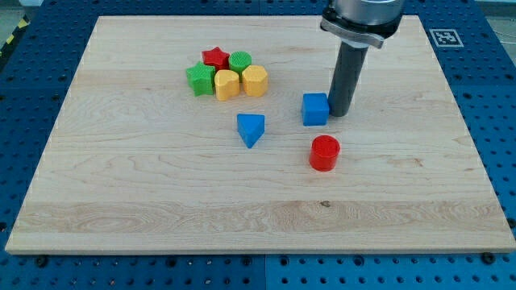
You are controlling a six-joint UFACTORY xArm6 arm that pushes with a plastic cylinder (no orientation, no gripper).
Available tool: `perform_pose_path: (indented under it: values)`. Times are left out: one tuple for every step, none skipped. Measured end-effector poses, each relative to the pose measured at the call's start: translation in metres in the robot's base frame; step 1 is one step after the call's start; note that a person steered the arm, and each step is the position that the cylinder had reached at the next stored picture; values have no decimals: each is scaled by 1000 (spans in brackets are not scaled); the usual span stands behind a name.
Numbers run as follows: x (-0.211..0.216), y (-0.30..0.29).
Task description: Move the blue cube to the top right of the blue triangle
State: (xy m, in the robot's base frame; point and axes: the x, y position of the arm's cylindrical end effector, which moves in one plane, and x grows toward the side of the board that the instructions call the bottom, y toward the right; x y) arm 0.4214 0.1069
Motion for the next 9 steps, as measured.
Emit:
perform_pose_path:
  values:
    - [14,0]
    - [34,4]
    - [30,-21]
    - [25,-23]
    - [25,-13]
    - [22,22]
    - [11,12]
    - [3,-22]
    - [3,-40]
